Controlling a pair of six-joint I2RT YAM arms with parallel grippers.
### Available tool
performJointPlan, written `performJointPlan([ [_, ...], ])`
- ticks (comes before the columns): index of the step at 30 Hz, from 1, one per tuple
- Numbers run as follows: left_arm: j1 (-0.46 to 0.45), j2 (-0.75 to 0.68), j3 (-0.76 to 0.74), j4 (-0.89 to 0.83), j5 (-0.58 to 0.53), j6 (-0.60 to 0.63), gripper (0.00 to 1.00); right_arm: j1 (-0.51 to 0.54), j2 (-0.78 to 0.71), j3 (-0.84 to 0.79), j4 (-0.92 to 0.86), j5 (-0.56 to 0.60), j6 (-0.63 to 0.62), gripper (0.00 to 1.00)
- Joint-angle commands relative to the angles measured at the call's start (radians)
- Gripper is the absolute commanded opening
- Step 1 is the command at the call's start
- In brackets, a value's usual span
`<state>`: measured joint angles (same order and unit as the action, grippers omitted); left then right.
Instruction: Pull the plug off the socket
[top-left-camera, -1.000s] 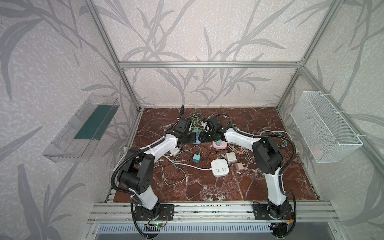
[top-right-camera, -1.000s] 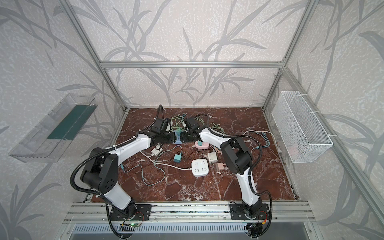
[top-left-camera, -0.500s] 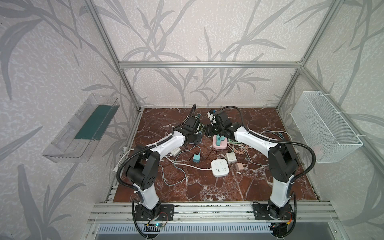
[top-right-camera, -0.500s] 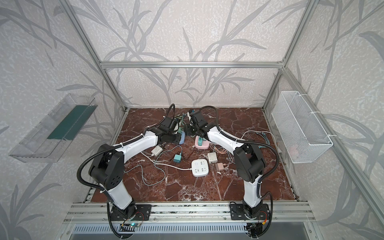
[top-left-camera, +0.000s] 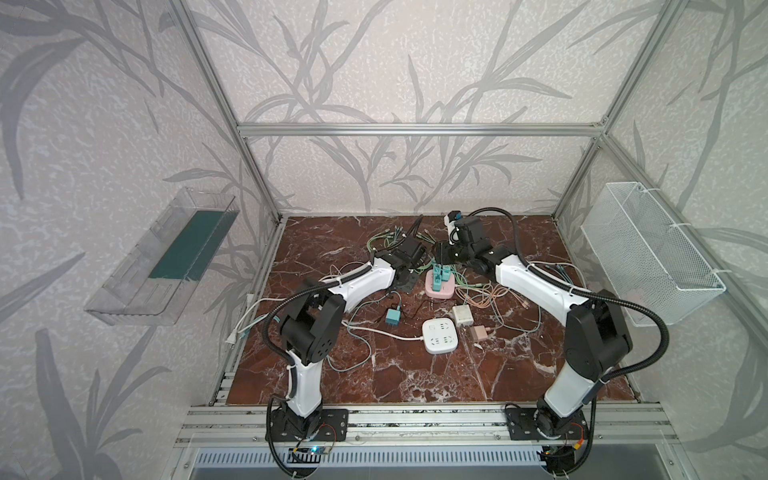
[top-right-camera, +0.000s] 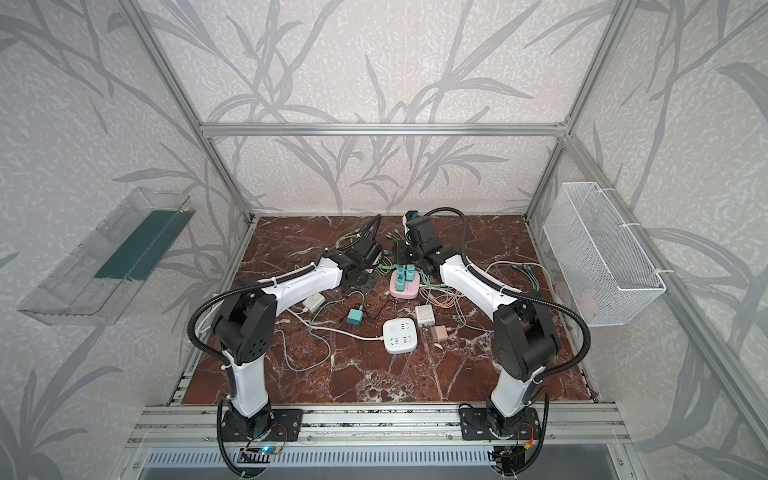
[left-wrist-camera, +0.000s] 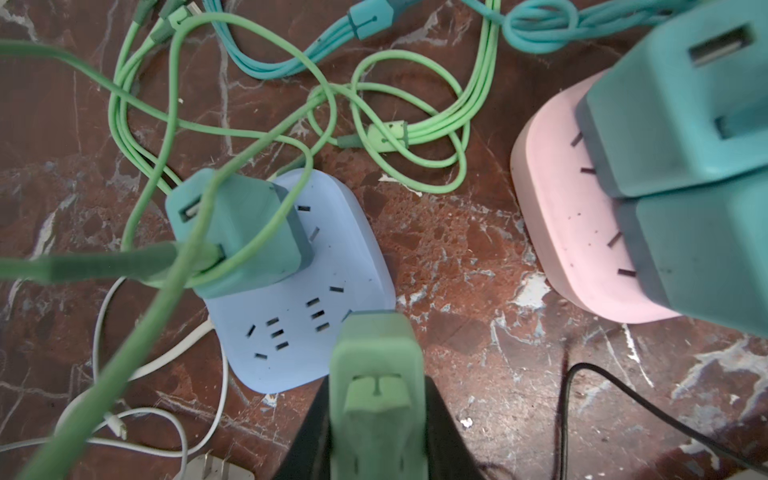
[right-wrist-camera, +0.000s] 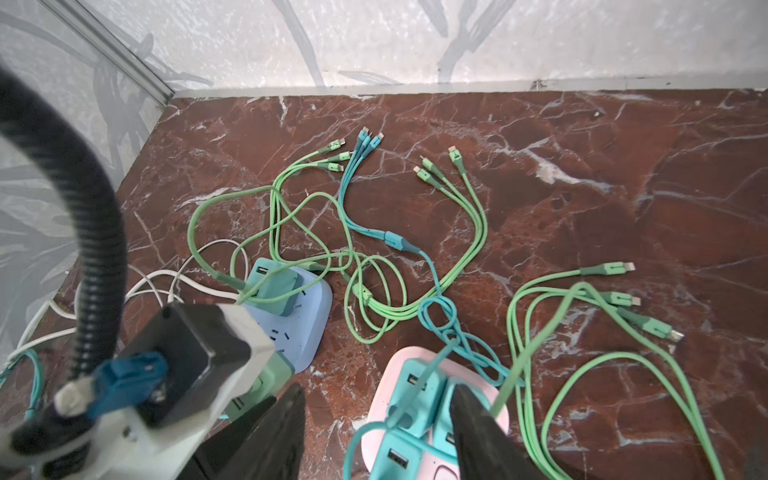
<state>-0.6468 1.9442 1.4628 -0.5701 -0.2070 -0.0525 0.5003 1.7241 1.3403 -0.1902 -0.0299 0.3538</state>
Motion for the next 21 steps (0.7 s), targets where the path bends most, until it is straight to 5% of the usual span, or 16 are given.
performJointPlan([
  [1,-0.022,0.028,0.034,-0.069,-0.070,0.028,0.19,-0.013,-0.046,-0.015,0.003,0.016,-0.016,0.57],
  [21,-0.071,0.127,0.071,-0.127,-0.224,-0.010,0.23,-0.034,-0.035,-0.028,-0.012,-0.007,-0.009,0.57],
])
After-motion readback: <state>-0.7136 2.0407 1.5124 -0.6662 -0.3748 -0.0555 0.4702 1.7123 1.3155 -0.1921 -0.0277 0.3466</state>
